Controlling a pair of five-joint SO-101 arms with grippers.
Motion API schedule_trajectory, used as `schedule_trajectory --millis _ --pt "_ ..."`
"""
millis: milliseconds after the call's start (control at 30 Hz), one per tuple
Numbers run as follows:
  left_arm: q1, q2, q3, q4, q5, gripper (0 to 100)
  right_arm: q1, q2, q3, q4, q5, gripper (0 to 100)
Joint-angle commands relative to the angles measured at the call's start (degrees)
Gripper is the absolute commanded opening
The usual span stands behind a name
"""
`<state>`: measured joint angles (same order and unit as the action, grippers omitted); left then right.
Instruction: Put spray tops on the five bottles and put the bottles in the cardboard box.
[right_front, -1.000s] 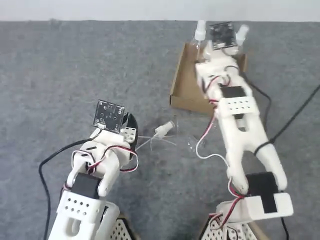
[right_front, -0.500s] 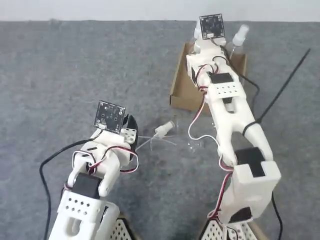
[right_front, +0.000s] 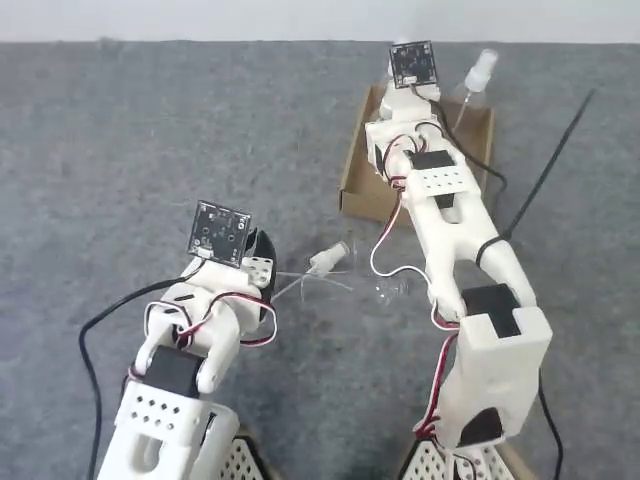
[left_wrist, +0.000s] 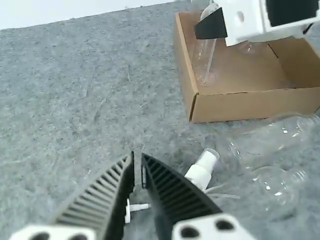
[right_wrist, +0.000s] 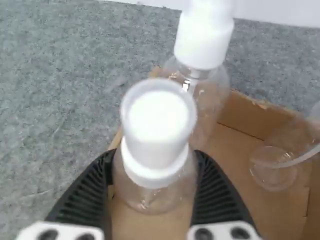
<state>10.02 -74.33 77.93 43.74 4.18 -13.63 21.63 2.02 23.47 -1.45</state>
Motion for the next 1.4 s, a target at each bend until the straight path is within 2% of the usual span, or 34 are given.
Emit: schedule_trajectory --millis 0,1067,1267,1367 --pt "-0.1 -1.1 -0.6 -1.7 -0.4 1 -0.4 -0.7 -4.0 0.1 -0.6 1.0" --pt "-0.1 -1.1 -0.5 -1.7 -0.4 1 -0.7 -0.7 -2.6 0.3 -0.6 1.3" --pt "-0.1 -1.1 0.0 -1.9 -0.4 1 -0.7 -0.7 -2.5 0.3 -0.6 15.1" --pt "-0.1 -1.1 0.4 -2.9 -0.4 1 -0.7 -0.7 -2.5 0.5 -0.6 17.4"
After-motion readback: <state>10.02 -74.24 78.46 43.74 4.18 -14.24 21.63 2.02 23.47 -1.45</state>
